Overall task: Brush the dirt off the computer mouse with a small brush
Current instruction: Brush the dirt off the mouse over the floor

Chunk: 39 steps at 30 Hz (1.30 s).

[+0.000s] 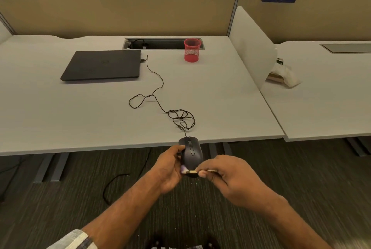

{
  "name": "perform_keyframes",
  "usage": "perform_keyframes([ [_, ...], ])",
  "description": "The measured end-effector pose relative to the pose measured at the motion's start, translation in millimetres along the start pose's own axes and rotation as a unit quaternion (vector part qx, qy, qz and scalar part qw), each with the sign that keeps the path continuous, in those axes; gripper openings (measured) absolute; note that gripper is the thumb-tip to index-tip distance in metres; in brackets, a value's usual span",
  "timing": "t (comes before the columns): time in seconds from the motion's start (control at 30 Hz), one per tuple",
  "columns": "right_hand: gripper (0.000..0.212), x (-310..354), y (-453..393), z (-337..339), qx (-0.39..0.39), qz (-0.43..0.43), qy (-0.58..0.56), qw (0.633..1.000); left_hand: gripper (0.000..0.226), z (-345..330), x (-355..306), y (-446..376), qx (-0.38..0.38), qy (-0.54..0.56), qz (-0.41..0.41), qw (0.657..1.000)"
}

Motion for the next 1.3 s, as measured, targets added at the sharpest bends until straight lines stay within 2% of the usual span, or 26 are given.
perform_keyframes([
  [0.07,0.040,0.6,0.5,1.4,0.009,0.007,-0.013,1.000,0.041,-0.7,1.3,-0.3,0.008,0.006,0.004,1.000],
  [0.13,0.033,-4.5,2.6,9.8,-0.010,0.002,-0.053,0.999,0.041,-0.3,0.5,-0.9,0.015,0.026,0.010,0.999],
  [0.27,0.022,-18.8,6.0,35.4,-0.120,-0.014,-0.135,0.984,0.039,1.8,-4.1,0.4,0.026,0.041,0.016,0.999],
  [0.33,0.023,-22.8,5.9,38.2,-0.139,-0.023,-0.141,0.980,0.039,1.8,-5.7,1.4,0.030,0.047,0.017,0.998],
  [0.57,0.018,-34.2,13.7,20.7,0.010,-0.058,-0.133,0.989,0.044,2.3,-13.8,3.4,0.064,0.042,0.008,0.997],
  [0.63,0.017,-35.6,14.9,20.9,0.028,-0.057,-0.153,0.986,0.045,3.2,-15.3,2.9,0.069,0.037,0.006,0.997],
  [0.7,0.017,-36.7,13.9,28.4,0.005,-0.051,-0.184,0.982,0.046,4.4,-15.0,1.5,0.071,0.034,0.012,0.997],
  [0.8,0.024,-40.9,7.3,45.7,-0.071,-0.047,-0.202,0.976,0.046,5.3,-13.5,0.4,0.067,0.041,0.019,0.997],
  [0.9,0.021,-44.6,-2.4,50.0,-0.117,-0.033,-0.211,0.970,0.047,4.9,-12.2,-0.2,0.071,0.021,0.017,0.997],
  [1.03,0.021,-60.6,-5.9,38.2,-0.074,-0.080,-0.180,0.978,0.048,5.6,-12.7,-0.3,0.067,0.019,0.019,0.997],
  [1.17,0.016,-71.4,0.1,31.9,0.001,-0.100,-0.170,0.980,0.046,10.0,-14.1,-0.2,0.057,0.020,0.013,0.998],
  [1.23,0.016,-72.7,-0.6,32.9,-0.006,-0.104,-0.202,0.974,0.046,10.6,-14.5,-0.1,0.056,0.017,0.011,0.998],
  [1.3,0.021,-73.0,-4.4,36.5,-0.049,-0.097,-0.243,0.964,0.045,9.1,-13.4,-0.6,0.053,0.017,0.013,0.998],
])
Point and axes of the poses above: each hand's wrist, its own y-axis away from the middle knuckle, its own z-axis out of the back of the hand, x = y × z, the point moved 5 cm from there along -y, towards the middle knuckle, and after that the axes turned 5 degrees about -y, right-handed, at the moved point
